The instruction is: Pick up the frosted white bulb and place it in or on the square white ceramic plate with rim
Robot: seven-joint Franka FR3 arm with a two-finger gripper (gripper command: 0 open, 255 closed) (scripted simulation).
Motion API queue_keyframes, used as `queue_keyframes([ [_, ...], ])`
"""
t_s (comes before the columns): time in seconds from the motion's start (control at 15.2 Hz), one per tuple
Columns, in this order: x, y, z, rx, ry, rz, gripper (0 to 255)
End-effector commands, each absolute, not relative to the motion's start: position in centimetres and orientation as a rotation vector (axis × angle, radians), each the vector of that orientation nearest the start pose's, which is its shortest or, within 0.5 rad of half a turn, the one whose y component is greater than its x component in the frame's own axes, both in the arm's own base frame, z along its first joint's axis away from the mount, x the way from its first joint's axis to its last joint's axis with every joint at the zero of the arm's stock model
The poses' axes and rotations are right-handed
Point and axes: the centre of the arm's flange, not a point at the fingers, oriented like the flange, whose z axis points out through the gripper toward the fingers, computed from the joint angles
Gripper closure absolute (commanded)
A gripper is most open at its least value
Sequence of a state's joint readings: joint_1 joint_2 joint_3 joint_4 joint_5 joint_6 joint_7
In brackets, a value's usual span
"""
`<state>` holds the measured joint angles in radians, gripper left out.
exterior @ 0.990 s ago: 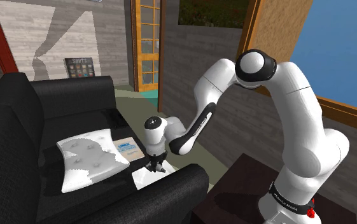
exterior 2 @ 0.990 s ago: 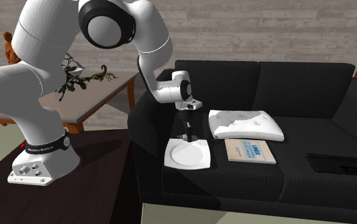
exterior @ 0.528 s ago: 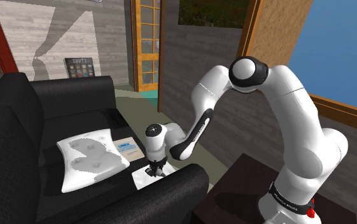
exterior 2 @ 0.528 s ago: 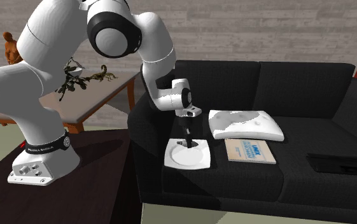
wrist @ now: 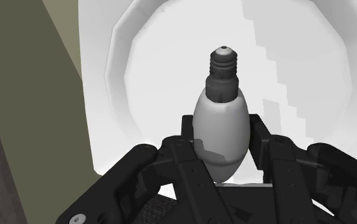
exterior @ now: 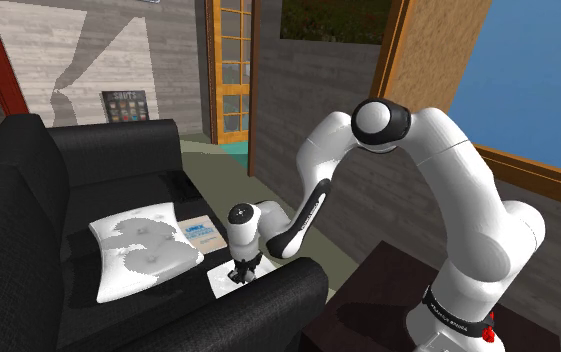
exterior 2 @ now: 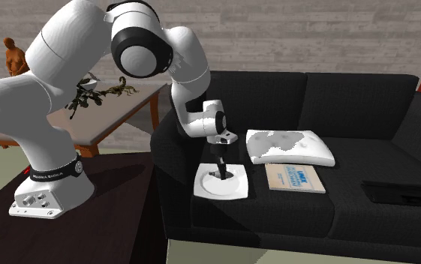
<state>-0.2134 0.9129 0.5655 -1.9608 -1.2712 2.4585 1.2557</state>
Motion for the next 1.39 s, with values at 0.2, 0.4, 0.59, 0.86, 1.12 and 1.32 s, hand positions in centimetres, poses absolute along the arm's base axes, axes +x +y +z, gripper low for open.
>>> queue_keyframes([
  [0.2, 51.9, 21.6, 5.3, -3.332, -0.055, -0.204, 255],
  [0.4, 51.9, 21.6, 5.3, -3.332, -0.055, -0.204, 0],
  [0.59, 51.9, 21.6, 5.3, -3.332, -0.055, -0.204, 0],
  [0.86, 51.3, 22.5, 10.1, -3.332, -0.055, -0.204, 0],
  [1.12, 51.3, 22.5, 10.1, -3.332, -0.055, -0.204, 0],
  [1.32, 51.3, 22.5, 10.1, -3.332, -0.055, -0.204, 0],
])
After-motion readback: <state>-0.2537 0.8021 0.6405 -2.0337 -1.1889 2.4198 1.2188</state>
